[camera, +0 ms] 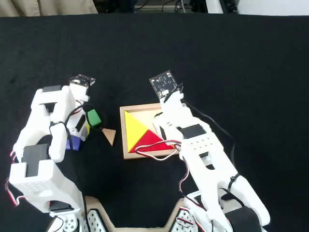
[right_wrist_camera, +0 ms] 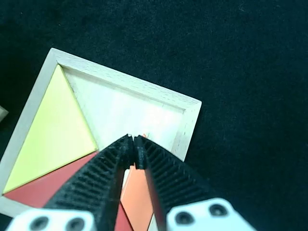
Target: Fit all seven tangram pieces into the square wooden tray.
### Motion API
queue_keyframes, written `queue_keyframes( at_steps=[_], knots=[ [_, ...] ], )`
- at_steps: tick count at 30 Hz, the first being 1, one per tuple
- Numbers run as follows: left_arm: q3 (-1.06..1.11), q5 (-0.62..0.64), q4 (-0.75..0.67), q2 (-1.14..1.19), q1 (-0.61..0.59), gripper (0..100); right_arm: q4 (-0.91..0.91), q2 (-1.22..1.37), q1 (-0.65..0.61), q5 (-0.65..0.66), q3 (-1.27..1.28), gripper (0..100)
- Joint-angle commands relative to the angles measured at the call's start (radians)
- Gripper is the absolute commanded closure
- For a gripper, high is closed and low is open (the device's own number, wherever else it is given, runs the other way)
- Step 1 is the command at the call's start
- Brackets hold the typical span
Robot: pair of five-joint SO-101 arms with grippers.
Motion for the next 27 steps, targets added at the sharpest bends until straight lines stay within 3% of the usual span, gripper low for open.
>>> queue_keyframes(
  at_steps=[1,8,15,20,24,27],
  knots=[
    [-0.074,0.012,0.097,-0.008,0.044,86,-0.020,0.001,0.021,0.000,-0.008,98.7],
    [-0.173,0.014,0.250,-0.008,0.094,86,-0.020,-0.001,0.057,0.000,-0.013,98.7],
    [-0.259,0.003,0.272,-0.008,0.085,86,-0.020,-0.001,0.057,0.000,-0.013,98.7],
    [-0.383,-0.098,0.422,-0.009,0.082,78,-0.020,-0.001,0.057,0.000,-0.013,98.7],
    [-0.489,-0.169,0.563,-0.080,0.084,80,-0.020,-0.001,0.057,0.000,-0.013,98.7],
    [-0.499,-0.195,0.574,-0.219,0.077,80,-0.020,-0.001,0.057,0.000,-0.013,98.7]
  ],
)
